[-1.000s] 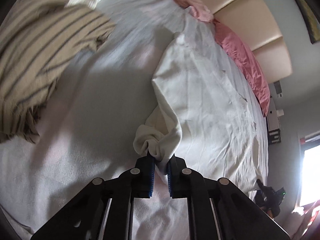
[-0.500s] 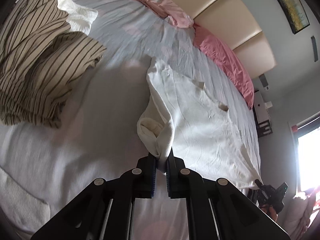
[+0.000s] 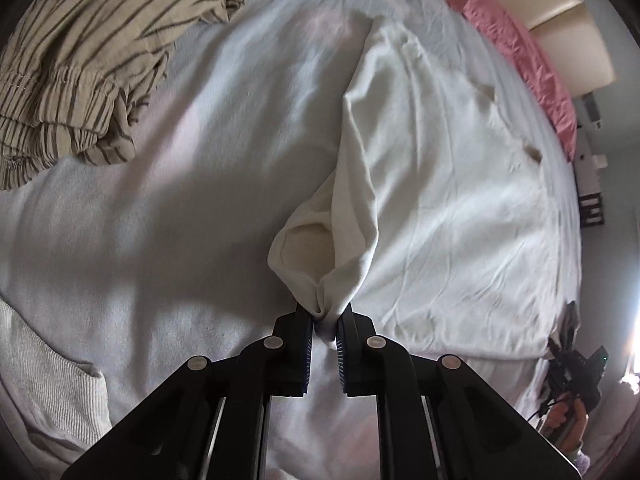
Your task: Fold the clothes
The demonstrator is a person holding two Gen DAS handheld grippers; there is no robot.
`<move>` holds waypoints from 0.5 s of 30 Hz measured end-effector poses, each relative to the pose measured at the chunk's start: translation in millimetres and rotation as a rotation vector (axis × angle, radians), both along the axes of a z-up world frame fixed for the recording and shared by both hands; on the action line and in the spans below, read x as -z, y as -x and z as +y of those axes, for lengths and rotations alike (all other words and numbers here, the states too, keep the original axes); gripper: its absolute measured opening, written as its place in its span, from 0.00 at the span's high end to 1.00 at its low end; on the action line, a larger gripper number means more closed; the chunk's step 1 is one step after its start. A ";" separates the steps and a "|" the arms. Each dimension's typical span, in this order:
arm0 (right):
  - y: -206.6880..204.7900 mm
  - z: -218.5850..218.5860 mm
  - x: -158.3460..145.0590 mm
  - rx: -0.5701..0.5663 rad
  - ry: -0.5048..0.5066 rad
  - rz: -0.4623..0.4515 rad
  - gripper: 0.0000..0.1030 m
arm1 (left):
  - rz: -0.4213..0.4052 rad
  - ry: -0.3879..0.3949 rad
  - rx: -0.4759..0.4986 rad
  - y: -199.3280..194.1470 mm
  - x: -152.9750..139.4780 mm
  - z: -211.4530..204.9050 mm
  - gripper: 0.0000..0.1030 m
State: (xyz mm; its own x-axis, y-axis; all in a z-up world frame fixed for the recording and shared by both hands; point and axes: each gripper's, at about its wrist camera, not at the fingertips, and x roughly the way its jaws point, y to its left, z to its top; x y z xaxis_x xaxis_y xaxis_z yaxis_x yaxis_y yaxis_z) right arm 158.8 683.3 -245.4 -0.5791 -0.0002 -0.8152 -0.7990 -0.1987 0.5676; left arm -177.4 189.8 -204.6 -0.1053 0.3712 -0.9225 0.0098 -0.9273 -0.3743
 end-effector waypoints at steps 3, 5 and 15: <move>-4.0 -2.9 -5.4 -0.004 -0.005 -0.029 0.81 | 0.008 0.058 -0.007 -1.1 -3.6 -1.6 0.63; -8.3 -5.2 -8.9 0.003 -0.016 -0.047 0.75 | 0.025 0.092 -0.028 -2.8 -9.1 -6.2 0.59; 8.9 19.7 -66.0 -0.072 -0.230 -0.026 0.64 | 0.191 0.073 -0.008 21.6 -52.7 6.0 0.58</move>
State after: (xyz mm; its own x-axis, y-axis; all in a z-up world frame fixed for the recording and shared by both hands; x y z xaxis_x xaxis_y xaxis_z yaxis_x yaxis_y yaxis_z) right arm 149.9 702.9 -179.5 -0.5633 0.1466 -0.8131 -0.7916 -0.3775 0.4804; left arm -199.0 195.9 -151.9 -0.2835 0.3030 -0.9099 -0.0477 -0.9521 -0.3022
